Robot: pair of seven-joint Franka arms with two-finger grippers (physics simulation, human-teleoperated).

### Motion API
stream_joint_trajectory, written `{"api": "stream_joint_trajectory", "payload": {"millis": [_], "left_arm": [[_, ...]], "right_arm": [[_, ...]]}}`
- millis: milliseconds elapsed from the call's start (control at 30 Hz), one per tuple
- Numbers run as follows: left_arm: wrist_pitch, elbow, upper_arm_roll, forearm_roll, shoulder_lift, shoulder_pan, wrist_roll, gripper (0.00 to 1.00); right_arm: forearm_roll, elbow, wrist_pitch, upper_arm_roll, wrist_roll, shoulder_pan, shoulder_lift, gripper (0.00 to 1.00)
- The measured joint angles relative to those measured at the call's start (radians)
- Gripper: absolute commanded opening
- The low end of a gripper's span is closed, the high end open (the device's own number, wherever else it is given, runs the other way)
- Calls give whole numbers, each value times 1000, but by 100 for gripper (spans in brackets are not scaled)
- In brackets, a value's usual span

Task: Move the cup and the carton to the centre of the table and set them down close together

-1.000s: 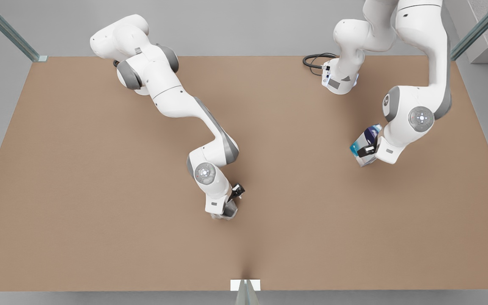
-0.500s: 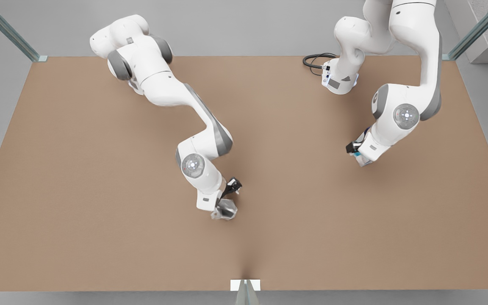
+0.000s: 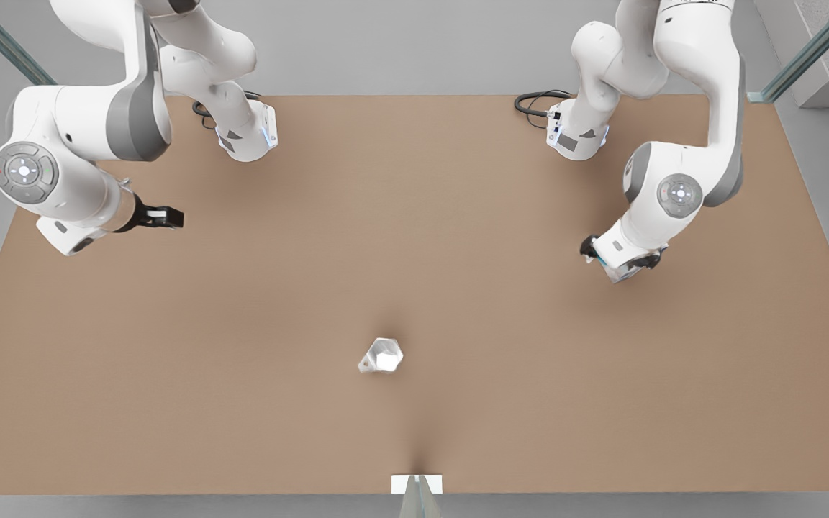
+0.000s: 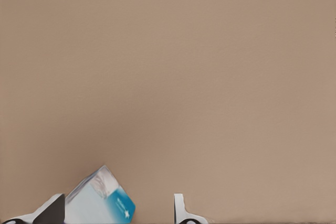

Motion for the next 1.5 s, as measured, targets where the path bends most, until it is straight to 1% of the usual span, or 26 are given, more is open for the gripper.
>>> {"api": "stream_joint_trajectory", "payload": {"millis": [67,200,267,333,433,467,500,533,567,600,633,667,700,800,867,900,933,1000,1067,1100,1133,1200,1233,1333,1467,1500], "left_arm": [[1,5,3,0,12,131,9,100],[1,5,4,-2,7,773,6,100],[1,5,4,-2,8,921,8,100],[1,5,4,-3,8,853,8,100],[1,5,2,-3,12,531,1,100],[1,4,-1,-4,12,495,-5,100],[0,4,-1,-5,10,515,-48,100],[-3,3,-2,-6,9,563,-91,100],[-4,3,-5,-7,6,605,-101,100],[-4,3,-9,-8,6,625,-101,100],[-4,5,-25,-8,6,626,-113,100],[-4,4,-51,-9,2,608,-135,100],[-6,5,-117,-9,0,610,-201,100],[-30,0,-349,-9,-8,553,-499,100],[-37,-12,-392,-9,-17,425,-575,100],[-38,-44,-400,-9,-47,370,-616,100],[-38,-74,-399,-8,-79,307,-626,100],[-34,-133,-397,2,-123,263,-619,100],[-30,-135,-393,17,-124,498,-576,100],[-30,-136,-393,22,-123,661,-574,100],[-30,-138,-388,26,-121,721,-574,100],[-30,-145,-386,30,-126,587,-575,100],[-30,-146,-385,32,-128,509,-575,100],[-30,-146,-387,35,-128,621,-575,100],[-30,-146,-387,36,-128,557,-575,100],[-29,-152,-387,36,-128,578,-575,100]], "right_arm": [[0,3,1,-3,-1,-10,1,100],[0,4,2,-4,-1,-6,0,100],[0,3,2,-4,-1,-4,2,100],[0,2,3,-4,0,-5,4,100],[7,8,3,-1,-2,-16,14,100],[15,5,0,7,-3,-37,32,100],[160,11,28,39,6,14,158,100],[259,17,198,75,-1,276,329,100],[271,39,503,124,8,586,505,100],[284,41,610,133,2,794,527,100],[317,44,606,283,4,840,524,100],[308,44,615,329,2,903,544,100],[241,41,616,331,6,1000,584,100],[260,40,608,335,-17,1012,597,100],[600,49,648,325,-44,918,681,100],[162,55,758,311,201,1121,667,100],[-30,75,770,314,347,1176,667,100],[1,81,770,315,348,1157,667,100],[-7,81,760,314,351,1157,667,100],[-1,99,670,309,353,1117,629,100],[-7,146,515,303,351,1035,578,100],[27,163,362,296,344,801,399,100],[46,157,355,297,322,764,392,100],[160,144,450,323,296,1024,555,100],[224,214,451,321,299,692,540,100],[234,221,353,324,297,578,521,100]]}}
